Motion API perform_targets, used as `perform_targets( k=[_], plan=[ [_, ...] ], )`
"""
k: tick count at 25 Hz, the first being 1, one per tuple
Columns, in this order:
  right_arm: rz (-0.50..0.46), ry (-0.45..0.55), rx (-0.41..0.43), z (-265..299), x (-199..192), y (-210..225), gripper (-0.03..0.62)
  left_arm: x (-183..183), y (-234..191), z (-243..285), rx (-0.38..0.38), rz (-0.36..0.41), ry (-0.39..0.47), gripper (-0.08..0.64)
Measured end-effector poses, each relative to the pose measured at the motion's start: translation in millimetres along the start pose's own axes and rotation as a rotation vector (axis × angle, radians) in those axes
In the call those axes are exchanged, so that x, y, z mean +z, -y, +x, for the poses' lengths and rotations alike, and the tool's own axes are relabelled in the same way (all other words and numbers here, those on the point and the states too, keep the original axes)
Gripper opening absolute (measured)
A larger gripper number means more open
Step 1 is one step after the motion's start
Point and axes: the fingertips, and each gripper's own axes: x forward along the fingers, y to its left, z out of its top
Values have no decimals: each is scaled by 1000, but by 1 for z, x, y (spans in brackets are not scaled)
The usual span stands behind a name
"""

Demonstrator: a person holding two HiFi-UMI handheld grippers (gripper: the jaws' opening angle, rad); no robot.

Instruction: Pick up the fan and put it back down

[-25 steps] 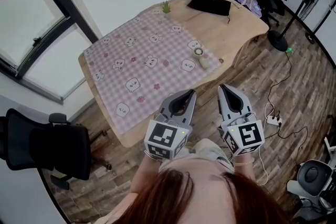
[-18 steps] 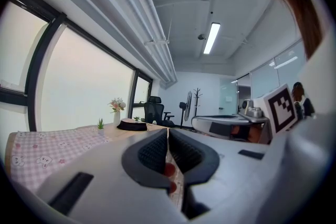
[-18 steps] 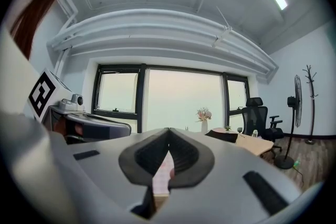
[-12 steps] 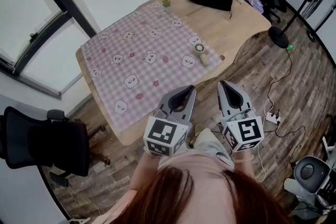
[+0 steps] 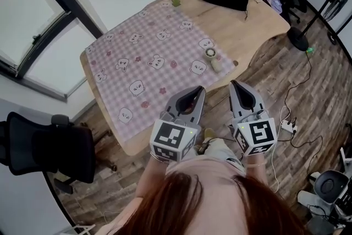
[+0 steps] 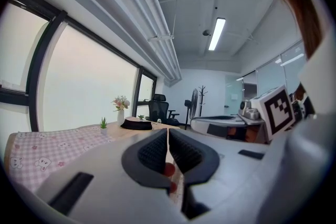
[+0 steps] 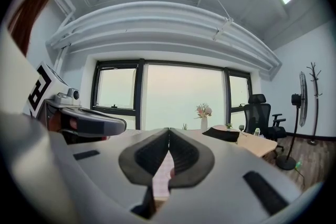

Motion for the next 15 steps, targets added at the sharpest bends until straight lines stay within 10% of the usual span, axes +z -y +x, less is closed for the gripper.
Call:
perform_targets(
  k=[15],
  plan=[
    [-21,-37,66,45,-13,67,0,4,-6,81,56,-21,-9,15]
  ],
)
